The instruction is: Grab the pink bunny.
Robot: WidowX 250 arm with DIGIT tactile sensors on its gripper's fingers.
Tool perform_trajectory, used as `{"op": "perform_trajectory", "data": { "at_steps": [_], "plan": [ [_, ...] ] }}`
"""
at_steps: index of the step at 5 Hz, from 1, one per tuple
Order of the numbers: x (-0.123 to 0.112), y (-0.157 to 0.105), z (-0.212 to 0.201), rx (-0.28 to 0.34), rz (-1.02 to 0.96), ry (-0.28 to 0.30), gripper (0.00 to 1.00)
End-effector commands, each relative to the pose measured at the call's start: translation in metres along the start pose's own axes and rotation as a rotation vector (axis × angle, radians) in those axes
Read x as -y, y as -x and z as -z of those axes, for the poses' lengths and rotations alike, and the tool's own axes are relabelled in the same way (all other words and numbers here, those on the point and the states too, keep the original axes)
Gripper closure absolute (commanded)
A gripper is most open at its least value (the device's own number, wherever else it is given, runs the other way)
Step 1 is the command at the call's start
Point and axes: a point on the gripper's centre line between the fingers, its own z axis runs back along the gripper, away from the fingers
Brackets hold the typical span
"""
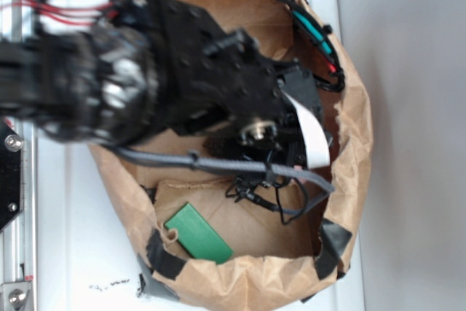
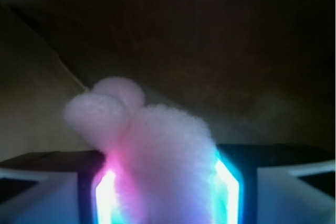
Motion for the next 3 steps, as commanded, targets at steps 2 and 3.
{"op": "perform_trajectory", "data": {
  "at_steps": [2, 3],
  "plan": [
    [-0.04, -0.021, -0.086, -0.137, -0.295, -0.006, 1.0],
    [-0.035, -0.015, -0.109, -0.222, -0.358, -0.013, 1.0]
  ]
}}
